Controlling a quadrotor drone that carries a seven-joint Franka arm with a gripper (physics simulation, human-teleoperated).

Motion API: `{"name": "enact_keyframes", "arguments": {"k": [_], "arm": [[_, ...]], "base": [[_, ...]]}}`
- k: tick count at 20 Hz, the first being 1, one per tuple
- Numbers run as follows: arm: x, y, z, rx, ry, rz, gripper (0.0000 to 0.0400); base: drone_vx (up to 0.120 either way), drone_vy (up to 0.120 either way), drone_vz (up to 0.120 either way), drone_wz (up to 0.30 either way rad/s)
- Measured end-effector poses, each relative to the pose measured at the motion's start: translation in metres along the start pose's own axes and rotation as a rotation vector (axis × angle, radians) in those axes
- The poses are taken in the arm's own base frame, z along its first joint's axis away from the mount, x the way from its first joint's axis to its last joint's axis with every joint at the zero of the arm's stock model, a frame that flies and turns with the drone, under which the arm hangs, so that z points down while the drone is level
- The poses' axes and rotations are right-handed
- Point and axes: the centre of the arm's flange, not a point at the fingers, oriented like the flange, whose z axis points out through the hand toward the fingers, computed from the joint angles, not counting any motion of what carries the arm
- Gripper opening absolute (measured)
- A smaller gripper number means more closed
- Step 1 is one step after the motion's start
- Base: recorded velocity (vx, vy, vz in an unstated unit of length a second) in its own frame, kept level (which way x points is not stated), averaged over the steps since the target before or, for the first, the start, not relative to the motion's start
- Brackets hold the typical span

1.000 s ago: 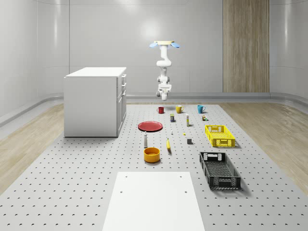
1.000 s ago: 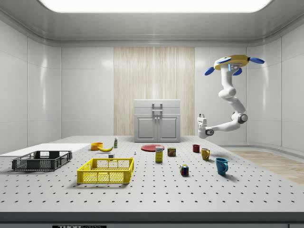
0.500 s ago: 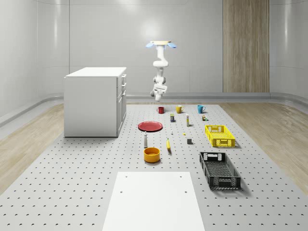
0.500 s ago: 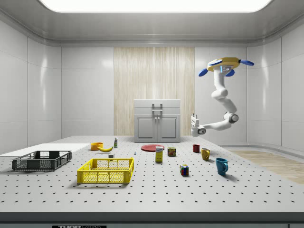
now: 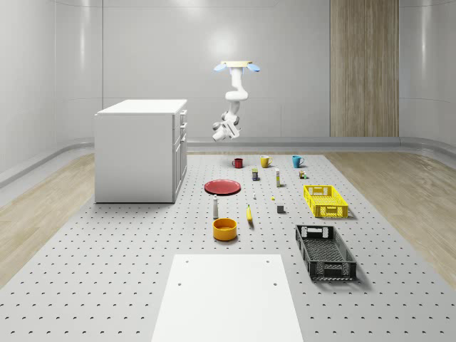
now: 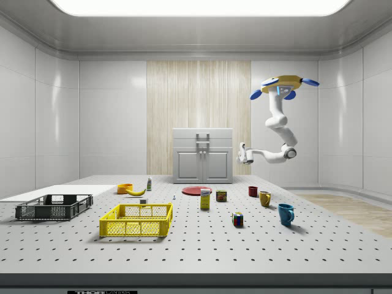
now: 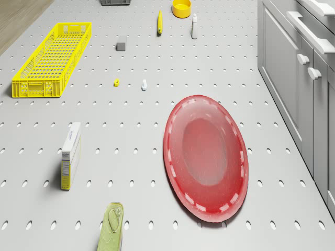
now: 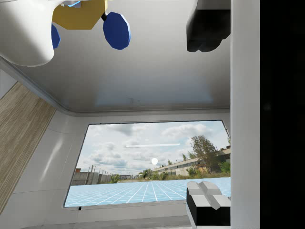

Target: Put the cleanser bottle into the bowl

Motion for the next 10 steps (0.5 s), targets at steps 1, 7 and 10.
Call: {"name": "enact_keyframes", "arguments": {"k": [1, 7, 10], "arm": [[-0.012, -0.012, 0.002, -0.118, 0.118, -0.004, 0.0400], [-0.064, -0.062, 0.057, -0.800, 0.796, -0.025, 0.0400], [-0.071, -0.068, 0.087, -1.021, 1.016, -0.033, 0.0400]], "base": [[0.120, 0.000, -0.120, 0.000], [0.120, -0.053, -0.120, 0.000], [0.120, -0.120, -0.120, 0.000]]}}
